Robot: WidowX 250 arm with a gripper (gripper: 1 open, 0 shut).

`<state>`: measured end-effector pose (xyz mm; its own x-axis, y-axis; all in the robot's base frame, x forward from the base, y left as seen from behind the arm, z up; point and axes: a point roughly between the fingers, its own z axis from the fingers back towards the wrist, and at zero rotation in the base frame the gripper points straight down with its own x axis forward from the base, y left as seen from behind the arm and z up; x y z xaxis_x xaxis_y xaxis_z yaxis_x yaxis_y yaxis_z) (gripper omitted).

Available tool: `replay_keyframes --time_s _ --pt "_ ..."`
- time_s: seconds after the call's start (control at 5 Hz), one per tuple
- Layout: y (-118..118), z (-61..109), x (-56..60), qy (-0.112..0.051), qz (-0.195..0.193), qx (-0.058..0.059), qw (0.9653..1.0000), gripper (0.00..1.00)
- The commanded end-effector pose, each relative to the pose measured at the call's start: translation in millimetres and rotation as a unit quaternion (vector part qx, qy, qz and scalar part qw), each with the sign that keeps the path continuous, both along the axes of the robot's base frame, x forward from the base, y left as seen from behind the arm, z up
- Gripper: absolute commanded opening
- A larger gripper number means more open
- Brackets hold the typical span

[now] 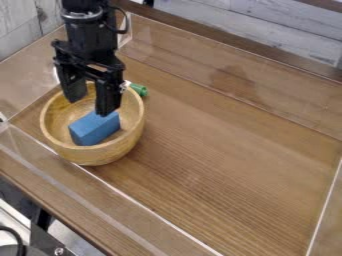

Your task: Remove the blue block from inside the brown bowl and put it on the table

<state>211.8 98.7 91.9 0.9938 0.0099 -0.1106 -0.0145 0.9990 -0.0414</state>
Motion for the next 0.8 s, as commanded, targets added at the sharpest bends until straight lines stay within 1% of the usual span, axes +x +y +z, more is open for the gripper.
replay_keyframes --time_s 0.0,0.6 --pt "6.3 7.5 3.1 -0.013 0.009 0.003 0.9999 1.0" --pt "8.6 7.8 3.9 -0.007 0.02 -0.015 0.9997 1.0"
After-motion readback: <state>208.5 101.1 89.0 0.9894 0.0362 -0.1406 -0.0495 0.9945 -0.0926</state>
